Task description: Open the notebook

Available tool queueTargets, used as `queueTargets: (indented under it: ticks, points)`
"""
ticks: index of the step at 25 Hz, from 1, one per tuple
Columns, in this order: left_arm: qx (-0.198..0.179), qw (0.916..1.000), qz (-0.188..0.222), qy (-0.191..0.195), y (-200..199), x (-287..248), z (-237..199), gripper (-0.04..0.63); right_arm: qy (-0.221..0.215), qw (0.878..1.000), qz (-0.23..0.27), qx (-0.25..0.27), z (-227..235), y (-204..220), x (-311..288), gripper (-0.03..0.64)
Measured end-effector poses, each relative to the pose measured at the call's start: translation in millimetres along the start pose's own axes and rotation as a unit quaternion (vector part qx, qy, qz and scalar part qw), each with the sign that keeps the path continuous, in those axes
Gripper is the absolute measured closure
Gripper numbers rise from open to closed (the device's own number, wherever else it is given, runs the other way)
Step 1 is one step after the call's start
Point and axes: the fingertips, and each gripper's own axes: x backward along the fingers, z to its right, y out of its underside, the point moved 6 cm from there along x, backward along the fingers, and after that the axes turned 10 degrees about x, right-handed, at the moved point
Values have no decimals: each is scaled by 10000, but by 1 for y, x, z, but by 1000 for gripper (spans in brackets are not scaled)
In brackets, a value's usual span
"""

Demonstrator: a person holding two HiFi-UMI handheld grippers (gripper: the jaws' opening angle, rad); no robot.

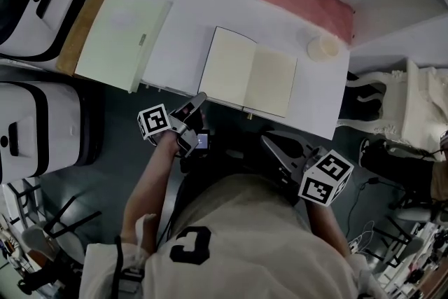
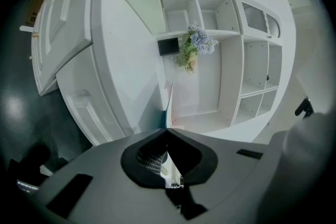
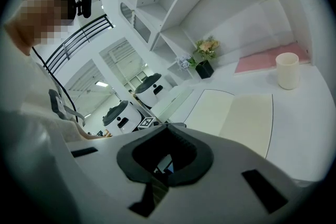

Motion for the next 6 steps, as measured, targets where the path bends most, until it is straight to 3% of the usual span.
queueTargets:
  ticks: [6]
  points:
    - [-38, 9999, -53, 148, -1, -6, 2, 578, 32, 9999, -14, -97, 5, 1, -3, 594]
